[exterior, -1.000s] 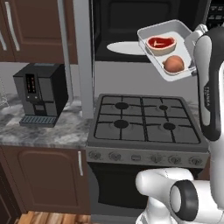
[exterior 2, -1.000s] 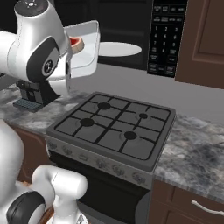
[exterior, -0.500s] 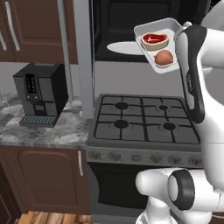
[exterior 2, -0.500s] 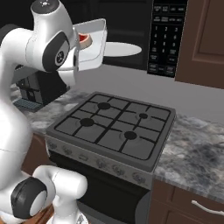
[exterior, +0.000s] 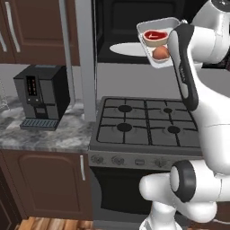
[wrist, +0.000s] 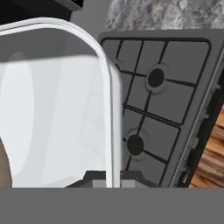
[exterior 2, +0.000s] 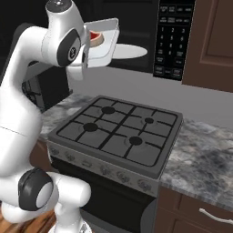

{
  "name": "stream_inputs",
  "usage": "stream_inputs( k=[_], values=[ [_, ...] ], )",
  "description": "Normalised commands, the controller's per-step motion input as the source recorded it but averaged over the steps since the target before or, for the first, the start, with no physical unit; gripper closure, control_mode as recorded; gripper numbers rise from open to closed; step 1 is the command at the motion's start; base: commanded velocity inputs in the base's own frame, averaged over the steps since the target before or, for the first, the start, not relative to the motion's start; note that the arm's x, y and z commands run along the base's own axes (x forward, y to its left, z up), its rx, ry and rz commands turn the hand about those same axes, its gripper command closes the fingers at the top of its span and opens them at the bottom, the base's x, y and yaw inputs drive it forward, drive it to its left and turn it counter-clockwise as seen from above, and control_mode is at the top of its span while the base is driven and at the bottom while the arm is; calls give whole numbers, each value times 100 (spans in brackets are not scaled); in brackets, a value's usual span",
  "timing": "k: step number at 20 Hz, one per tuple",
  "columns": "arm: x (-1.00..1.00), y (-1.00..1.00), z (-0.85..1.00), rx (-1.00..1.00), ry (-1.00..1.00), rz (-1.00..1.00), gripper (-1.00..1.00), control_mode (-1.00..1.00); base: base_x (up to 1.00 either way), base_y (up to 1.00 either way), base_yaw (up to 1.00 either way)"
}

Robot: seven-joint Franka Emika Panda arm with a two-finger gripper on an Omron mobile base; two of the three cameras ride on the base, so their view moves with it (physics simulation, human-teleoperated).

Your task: Place the tupperware containing the steak and onion meal in the microwave. Close the microwave door and press the start button to reheat the meal.

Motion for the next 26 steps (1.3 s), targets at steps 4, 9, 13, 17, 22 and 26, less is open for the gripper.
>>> stream_inputs(
  k=[4,9,13,17,22,26],
  values=[
    [66,0,0,5,0,0,100,-100,0,0,0],
    [77,0,0,2,1,0,100,-100,0,0,0],
    [78,0,0,0,12,0,100,-100,0,0,0],
    [74,0,0,0,20,0,100,-100,0,0,0],
    [67,-1,0,0,16,-1,100,-100,0,0,0],
    [62,-12,0,0,5,-6,100,-100,0,0,0]
  ],
)
